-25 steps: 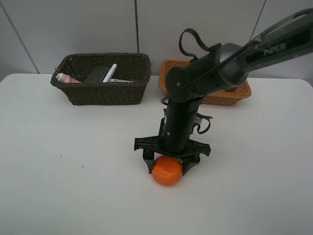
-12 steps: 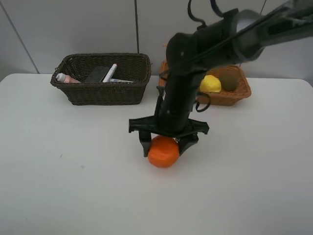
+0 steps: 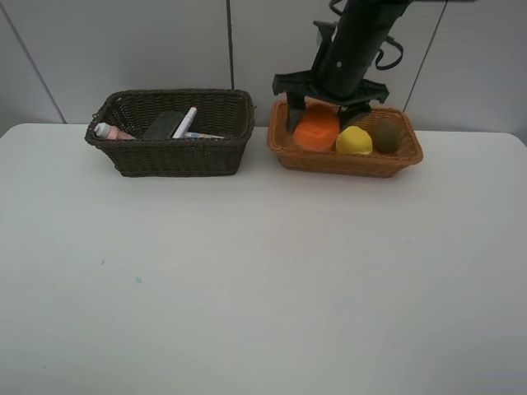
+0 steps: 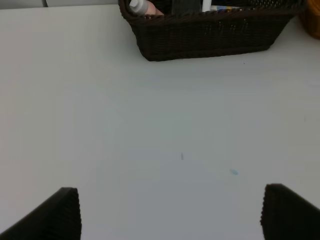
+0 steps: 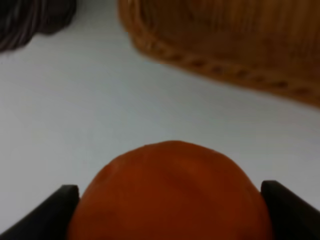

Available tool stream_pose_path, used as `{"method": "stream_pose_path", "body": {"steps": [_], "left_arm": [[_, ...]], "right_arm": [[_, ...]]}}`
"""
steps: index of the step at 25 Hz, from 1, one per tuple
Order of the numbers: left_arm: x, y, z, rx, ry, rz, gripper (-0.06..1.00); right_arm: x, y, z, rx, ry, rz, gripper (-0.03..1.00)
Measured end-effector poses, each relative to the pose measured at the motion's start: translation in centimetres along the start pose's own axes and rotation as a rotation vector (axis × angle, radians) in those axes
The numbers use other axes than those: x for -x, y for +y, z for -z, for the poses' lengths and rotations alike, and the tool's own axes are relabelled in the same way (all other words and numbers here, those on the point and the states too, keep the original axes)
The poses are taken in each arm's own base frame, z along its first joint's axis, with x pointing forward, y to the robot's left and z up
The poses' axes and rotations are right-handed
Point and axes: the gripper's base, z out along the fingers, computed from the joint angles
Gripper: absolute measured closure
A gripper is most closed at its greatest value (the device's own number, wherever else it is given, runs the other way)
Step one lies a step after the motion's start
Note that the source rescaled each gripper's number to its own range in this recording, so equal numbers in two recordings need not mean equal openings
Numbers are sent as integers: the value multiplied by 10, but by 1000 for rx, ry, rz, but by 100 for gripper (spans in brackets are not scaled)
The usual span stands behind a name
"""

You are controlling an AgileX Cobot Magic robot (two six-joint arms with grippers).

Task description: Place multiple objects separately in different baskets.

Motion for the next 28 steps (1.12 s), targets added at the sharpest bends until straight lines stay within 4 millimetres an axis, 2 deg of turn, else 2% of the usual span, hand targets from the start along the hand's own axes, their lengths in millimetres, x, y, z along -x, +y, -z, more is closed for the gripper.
{"method": "stream_pose_path", "body": {"steps": [3,5,6,7,8,9,11,15,18,21,25,28], "left_arm": [[0,0,0,0,0,0,0],[0,0,0,0,0,0,0],[0,0,0,0,0,0,0],[0,0,0,0,0,0,0],[0,0,0,0,0,0,0],[0,0,0,0,0,0,0],[0,0,0,0,0,0,0],[0,0,0,0,0,0,0],[0,0,0,0,0,0,0],[0,0,0,0,0,0,0],[0,0,0,0,0,0,0],[0,0,0,0,0,0,0]], "right_arm": [[26,-19,-19,11,-70,5,39],[36,-27,-33,6,-93,16,39],[40,-29,-36,2,-102,17,33],[42,-30,-41,-2,-105,21,20],[43,-31,-45,-11,-109,29,11],[43,-31,-46,-17,-110,35,6],[43,-32,-48,-20,-108,37,1],[40,-34,-45,-48,-69,52,1],[37,-40,-36,-100,-34,67,1],[38,-55,-17,-112,-39,31,1],[36,-98,19,-137,-44,-73,1],[21,-131,40,-167,-22,-150,1]]}}
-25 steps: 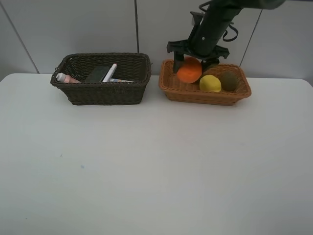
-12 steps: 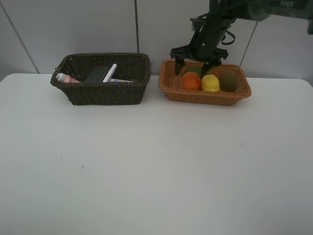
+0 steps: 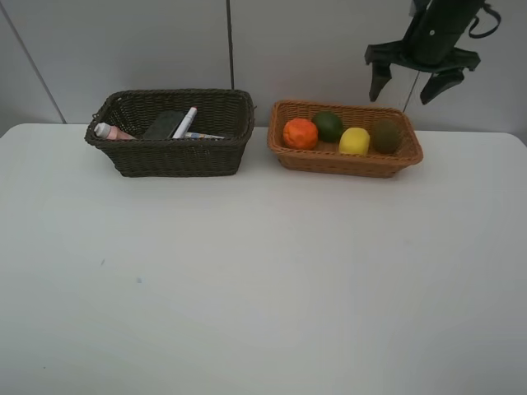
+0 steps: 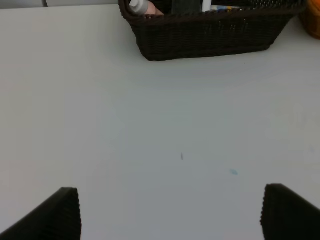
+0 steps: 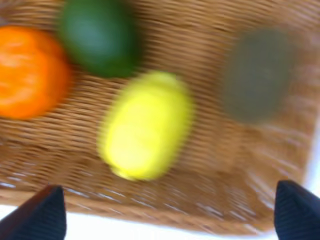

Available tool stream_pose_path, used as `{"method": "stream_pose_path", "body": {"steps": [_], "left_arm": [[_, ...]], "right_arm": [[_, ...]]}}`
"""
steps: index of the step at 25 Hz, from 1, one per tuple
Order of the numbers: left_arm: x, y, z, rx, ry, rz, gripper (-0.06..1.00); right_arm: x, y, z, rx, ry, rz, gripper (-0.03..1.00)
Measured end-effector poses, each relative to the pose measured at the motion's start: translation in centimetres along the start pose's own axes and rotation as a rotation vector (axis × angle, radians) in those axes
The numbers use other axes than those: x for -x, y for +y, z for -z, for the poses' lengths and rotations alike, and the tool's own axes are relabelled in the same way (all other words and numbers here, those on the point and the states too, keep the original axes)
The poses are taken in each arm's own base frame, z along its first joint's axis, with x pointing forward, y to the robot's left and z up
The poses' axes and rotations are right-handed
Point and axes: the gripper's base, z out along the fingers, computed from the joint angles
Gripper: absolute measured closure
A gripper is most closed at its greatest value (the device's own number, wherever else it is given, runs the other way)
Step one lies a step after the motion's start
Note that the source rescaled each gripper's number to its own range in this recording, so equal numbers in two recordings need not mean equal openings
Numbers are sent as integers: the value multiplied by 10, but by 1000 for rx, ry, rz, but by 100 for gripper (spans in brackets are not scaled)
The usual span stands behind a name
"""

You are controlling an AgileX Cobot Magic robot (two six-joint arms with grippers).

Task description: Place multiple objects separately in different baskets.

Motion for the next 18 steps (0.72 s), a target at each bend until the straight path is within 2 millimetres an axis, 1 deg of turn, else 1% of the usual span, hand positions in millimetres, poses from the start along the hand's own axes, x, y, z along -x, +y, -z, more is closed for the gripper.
{"method": "stream_pose_path", "body": {"steps": [1,3,5,6,7,10,13,18], "left_arm": [[0,0,0,0,0,0,0],[0,0,0,0,0,0,0],[0,0,0,0,0,0,0],[0,0,0,0,0,0,0],[0,0,0,0,0,0,0],[0,0,0,0,0,0,0],[0,0,0,0,0,0,0],[0,-1,0,67,-2,34,0]], "right_arm": [[-7,-10,5,-16,14,-14,1],[-25,-25,16,-56,38,-24,1],[-49,-33,31,-90,42,-29,1],[-59,-37,43,-104,26,-31,1],[-72,-39,50,-114,23,-34,1],[-112,-45,81,-123,-26,-43,1],[-161,-50,116,-115,-99,-70,1],[-244,-56,149,-92,-213,-94,1]]}}
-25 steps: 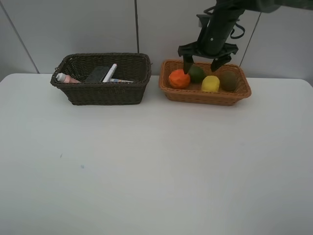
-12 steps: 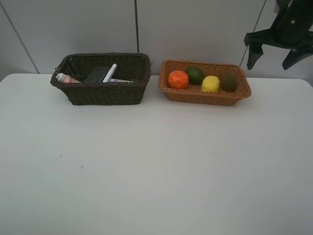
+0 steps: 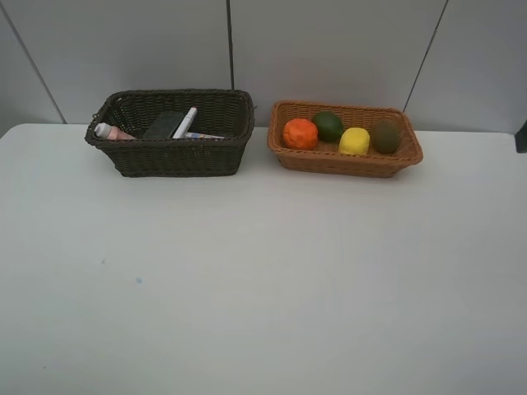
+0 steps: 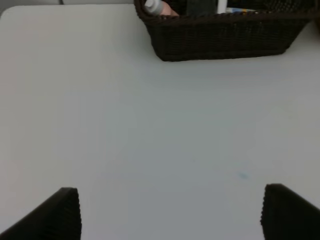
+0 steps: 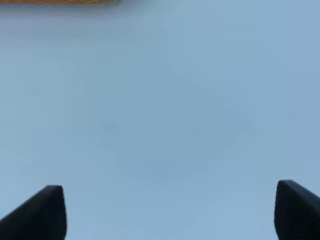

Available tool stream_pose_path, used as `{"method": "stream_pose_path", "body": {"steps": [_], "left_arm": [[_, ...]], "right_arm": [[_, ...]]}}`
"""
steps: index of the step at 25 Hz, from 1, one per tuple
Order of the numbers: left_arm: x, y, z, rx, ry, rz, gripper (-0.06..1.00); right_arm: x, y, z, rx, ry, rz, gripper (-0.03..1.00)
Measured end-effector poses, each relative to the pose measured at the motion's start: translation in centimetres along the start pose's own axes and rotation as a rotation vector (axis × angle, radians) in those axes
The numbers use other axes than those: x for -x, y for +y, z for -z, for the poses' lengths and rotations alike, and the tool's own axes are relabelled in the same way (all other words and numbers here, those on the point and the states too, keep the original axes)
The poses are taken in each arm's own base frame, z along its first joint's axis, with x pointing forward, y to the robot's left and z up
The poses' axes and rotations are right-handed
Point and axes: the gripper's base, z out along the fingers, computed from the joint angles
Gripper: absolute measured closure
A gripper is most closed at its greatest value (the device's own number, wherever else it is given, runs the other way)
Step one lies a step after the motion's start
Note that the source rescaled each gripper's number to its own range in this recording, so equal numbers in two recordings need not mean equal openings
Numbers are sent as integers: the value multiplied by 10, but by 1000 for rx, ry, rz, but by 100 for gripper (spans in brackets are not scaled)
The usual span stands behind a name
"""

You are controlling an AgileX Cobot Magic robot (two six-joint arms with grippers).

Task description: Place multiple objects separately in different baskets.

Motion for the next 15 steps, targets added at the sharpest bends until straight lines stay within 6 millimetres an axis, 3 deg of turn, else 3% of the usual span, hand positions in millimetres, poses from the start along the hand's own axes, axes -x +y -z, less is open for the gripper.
{"method": "stream_pose_path", "body": {"steps": [6,9,15], "left_arm": [[0,0,0,41,-1,21,0],[0,0,0,41,-1,21,0],[0,0,0,41,-1,21,0]], "right_arm": [[-87,-13,40,97,-220,-64,1],[-123,-16,43,142,-313,-87,1],[-169,-23,46,182,-489,-111,1]]}}
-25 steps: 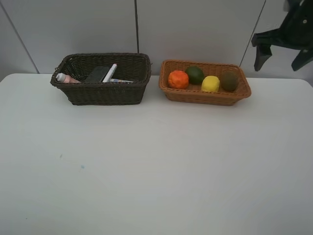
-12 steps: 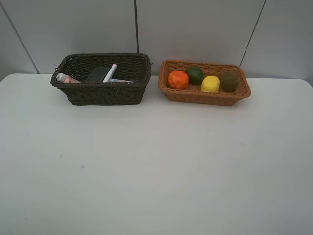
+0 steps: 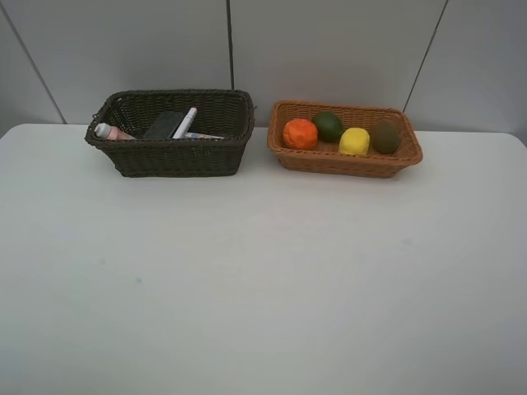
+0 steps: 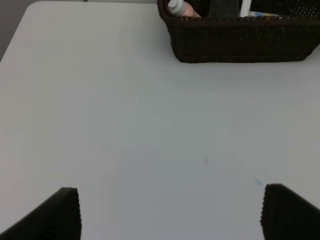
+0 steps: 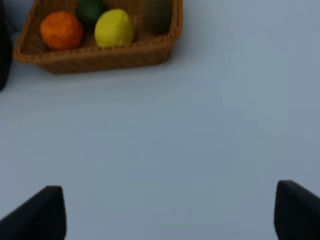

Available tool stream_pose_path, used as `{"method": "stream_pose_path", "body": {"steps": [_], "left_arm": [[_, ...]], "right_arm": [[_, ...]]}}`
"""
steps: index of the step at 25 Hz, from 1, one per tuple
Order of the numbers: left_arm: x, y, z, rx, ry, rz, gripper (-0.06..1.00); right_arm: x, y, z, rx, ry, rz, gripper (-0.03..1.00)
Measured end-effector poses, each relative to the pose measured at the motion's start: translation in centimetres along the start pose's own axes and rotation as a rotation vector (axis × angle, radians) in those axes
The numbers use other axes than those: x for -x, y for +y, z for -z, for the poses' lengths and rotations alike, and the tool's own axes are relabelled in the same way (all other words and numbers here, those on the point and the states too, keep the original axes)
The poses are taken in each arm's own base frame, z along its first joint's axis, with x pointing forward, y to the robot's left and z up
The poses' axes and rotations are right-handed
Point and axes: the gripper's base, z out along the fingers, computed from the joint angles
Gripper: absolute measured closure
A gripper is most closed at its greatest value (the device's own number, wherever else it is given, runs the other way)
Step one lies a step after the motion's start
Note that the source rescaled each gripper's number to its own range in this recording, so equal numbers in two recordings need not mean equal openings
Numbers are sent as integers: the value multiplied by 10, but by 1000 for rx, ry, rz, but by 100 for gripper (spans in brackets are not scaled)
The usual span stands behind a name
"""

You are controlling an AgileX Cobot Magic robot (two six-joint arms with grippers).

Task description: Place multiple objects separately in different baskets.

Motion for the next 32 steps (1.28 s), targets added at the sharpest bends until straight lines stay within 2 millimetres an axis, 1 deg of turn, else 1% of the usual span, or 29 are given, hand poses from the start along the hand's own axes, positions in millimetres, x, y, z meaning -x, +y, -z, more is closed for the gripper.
{"method": "stream_pose_path", "body": {"steps": [2,4,16,32], "left_arm": [[0,0,0,0,0,0,0],[0,0,0,0,0,0,0],[0,0,0,0,0,0,0],[0,0,0,0,0,0,0]], "right_arm": [[-5,-1,7,13,-53,-4,1],[-7,-2,9,17,-69,-1,1],[-9,2,5,54,-73,97,1],[-8,3,5,61,-76,100,1]]}}
